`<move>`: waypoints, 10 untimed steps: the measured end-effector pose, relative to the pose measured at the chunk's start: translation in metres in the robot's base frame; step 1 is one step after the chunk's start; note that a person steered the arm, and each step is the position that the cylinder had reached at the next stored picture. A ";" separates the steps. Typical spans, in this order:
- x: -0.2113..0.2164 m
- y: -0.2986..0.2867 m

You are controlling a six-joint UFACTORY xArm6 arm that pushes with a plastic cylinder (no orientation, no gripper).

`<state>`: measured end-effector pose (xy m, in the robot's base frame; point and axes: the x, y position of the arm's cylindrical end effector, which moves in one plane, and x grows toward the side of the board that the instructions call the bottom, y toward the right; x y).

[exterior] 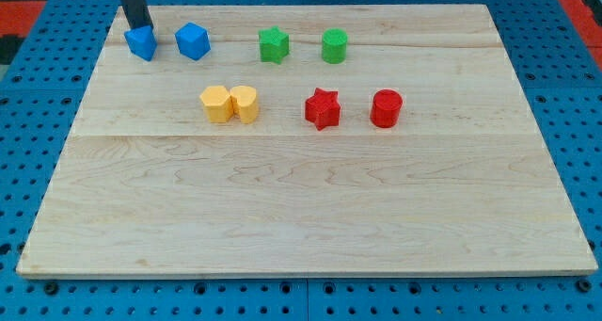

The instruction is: Slightly move the blue triangle towards top left side of the board

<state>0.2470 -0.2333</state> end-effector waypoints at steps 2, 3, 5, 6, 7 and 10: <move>-0.024 0.031; -0.006 0.029; 0.027 0.048; 0.048 0.038; 0.069 0.030; 0.044 0.012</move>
